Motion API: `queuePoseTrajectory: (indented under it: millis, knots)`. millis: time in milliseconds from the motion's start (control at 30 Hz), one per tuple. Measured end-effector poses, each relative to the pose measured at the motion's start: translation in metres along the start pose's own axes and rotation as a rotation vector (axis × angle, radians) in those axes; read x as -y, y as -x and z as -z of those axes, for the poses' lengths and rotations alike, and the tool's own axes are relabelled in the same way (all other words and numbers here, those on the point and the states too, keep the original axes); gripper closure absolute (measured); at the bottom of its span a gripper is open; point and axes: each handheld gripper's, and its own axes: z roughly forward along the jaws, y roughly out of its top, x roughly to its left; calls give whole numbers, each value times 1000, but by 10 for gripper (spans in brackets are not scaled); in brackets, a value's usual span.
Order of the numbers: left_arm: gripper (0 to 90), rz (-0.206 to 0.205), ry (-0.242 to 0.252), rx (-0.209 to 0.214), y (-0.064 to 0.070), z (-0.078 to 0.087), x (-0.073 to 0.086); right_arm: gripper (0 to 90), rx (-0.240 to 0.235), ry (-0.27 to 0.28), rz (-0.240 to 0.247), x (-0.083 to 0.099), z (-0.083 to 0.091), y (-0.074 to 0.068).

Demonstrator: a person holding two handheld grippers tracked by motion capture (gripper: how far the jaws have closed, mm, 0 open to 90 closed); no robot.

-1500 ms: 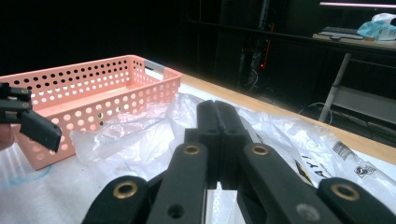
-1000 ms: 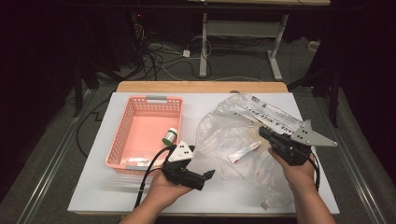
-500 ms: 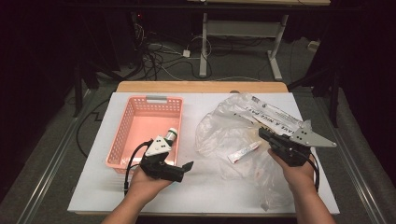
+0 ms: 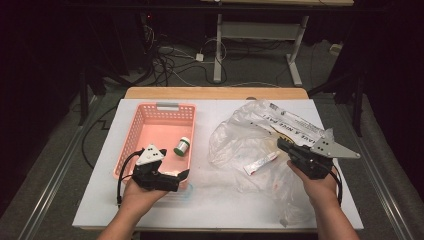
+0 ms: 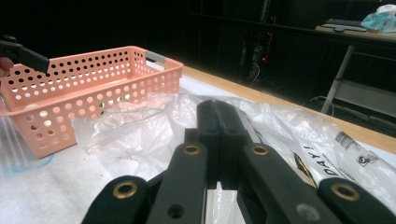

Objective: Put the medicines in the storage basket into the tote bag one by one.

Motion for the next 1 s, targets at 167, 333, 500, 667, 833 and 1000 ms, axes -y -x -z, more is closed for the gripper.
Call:
queuePoseTrajectory:
  millis: [167, 333, 500, 667, 833, 1000]
  knots:
    - [0, 30, -2, -14, -9, 6, 6, 900, -16, -7, 0, 0, 1, 1]
    - [0, 41, -13, -43, -14, 11, 11, 900, -19, -8, 1, 1, 1, 1]
    - [0, 51, -15, -86, -22, 17, 14, 900, -18, -9, 1, 1, 2, 1]
    - [0, 85, -10, -132, -34, 30, 18, 900, -13, -3, -3, 0, 4, 2]
    - [0, 119, -5, -159, -46, 39, 24, 900, -15, 2, -3, 0, 5, 3]
    - [4, 134, -13, -157, -51, 39, 26, 900, -14, 2, -3, 0, 4, 2]
